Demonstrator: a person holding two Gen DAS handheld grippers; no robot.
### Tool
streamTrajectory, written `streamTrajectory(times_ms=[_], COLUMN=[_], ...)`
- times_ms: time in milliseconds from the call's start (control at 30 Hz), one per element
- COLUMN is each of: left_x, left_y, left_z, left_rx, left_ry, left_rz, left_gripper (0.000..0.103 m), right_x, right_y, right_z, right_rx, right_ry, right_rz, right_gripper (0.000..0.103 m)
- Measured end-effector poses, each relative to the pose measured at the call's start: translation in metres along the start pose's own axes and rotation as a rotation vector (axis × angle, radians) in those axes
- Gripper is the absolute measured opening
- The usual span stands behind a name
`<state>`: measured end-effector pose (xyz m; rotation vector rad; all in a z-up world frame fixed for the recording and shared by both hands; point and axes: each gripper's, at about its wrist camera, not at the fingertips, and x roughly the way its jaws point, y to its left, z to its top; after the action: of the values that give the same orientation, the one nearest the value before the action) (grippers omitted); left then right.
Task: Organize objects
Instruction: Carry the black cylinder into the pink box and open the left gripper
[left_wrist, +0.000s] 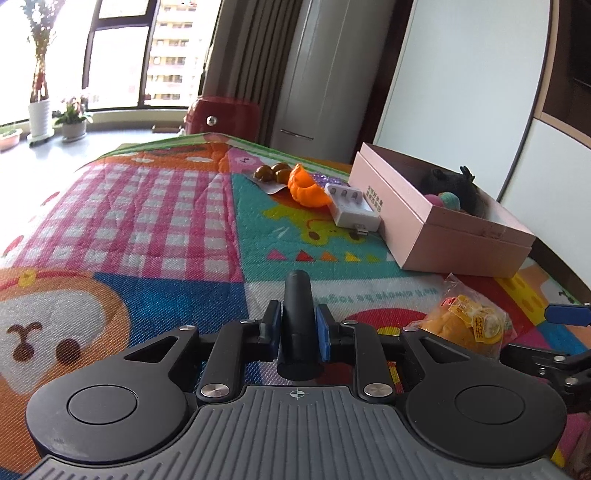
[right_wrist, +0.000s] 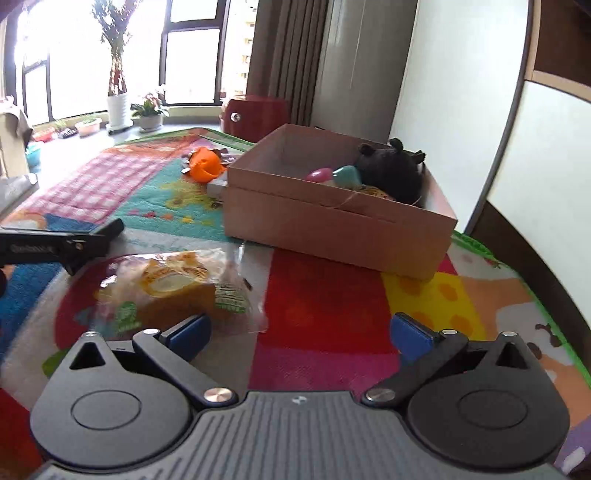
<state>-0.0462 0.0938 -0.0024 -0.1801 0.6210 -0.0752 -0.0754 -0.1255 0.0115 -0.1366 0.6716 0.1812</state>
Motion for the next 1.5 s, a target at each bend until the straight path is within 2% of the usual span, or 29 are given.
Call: streamTrajectory(times_ms=[67,133,300,367,467,500,533,633,733,867,933,1033,1100,1167,1233,1300,1367,1500], left_x=[0.001,0.001,0.002,0.002,0.002,0.002,0.003,0.003,0.002,0.0,-0.005,-0.009,-0.002,0.025,0.052,0.059,0.052,0.027], left_y=[-0.002,-0.004,-0.004,-0.004,-0.007,-0.009,-0.01,-0.016,-0.022,-0.032,-0.048,-0.082,-0.1,-0.113,-0.118,-0.118,-0.11,-0.09], left_z=[0.0,0.0,-0.001,-0.001,-0.001,-0.001,-0.001,-0.001,-0.002,0.01,0.032,0.079,0.114,0.146,0.162,0.164,0.157,0.119], left_rx=[0.015,0.021,0.028,0.029,0.044,0.053,0.063,0.095,0.13,0.11,0.13,0.183,0.163,0.133,0.088,0.07,0.062,0.089], left_ry=[0.001,0.001,0.001,0.002,0.003,0.003,0.003,0.003,0.006,0.035,0.004,-0.104,-0.16,-0.144,-0.116,-0.157,-0.193,-0.174], left_rz=[0.011,0.015,0.02,0.02,0.031,0.037,0.044,0.066,0.08,0.024,-0.009,-0.043,-0.089,-0.15,-0.134,-0.099,-0.107,-0.123], left_gripper=[0.024,0.024,0.024,0.024,0.024,0.024,0.023,0.023,0.023,0.023,0.023,0.023,0.023,0.024,0.025,0.025,0.025,0.025], right_x=[-0.006,-0.009,0.001,0.016,0.034,0.033,0.029,0.006,-0.02,-0.049,-0.06,-0.067,-0.069,-0.067,-0.063,-0.064,-0.065,-0.059], right_y=[-0.001,0.011,0.048,0.051,0.044,0.04,0.039,0.039,0.026,-0.002,-0.019,-0.036,-0.044,-0.05,-0.053,-0.058,-0.063,-0.078], right_z=[0.002,0.003,0.01,0.018,0.026,0.026,0.026,0.017,0.008,-0.003,-0.008,-0.013,-0.016,-0.018,-0.019,-0.02,-0.02,-0.004], right_rx=[0.032,-0.005,-0.171,-0.168,-0.088,-0.065,-0.062,-0.101,-0.084,-0.02,0.012,0.048,0.067,0.082,0.099,0.111,0.117,0.134], right_ry=[0.005,-0.007,-0.039,-0.028,0.022,0.032,0.032,-0.011,-0.046,-0.097,-0.125,-0.154,-0.169,-0.172,-0.163,-0.16,-0.17,-0.179], right_rz=[0.135,0.199,0.209,0.197,0.229,0.248,0.267,0.217,0.199,0.167,0.146,0.122,0.119,0.116,0.117,0.112,0.1,0.084], right_gripper=[0.103,0.103,0.103,0.103,0.102,0.097,0.086,0.081,0.08,0.08,0.08,0.08,0.08,0.08,0.08,0.08,0.08,0.08])
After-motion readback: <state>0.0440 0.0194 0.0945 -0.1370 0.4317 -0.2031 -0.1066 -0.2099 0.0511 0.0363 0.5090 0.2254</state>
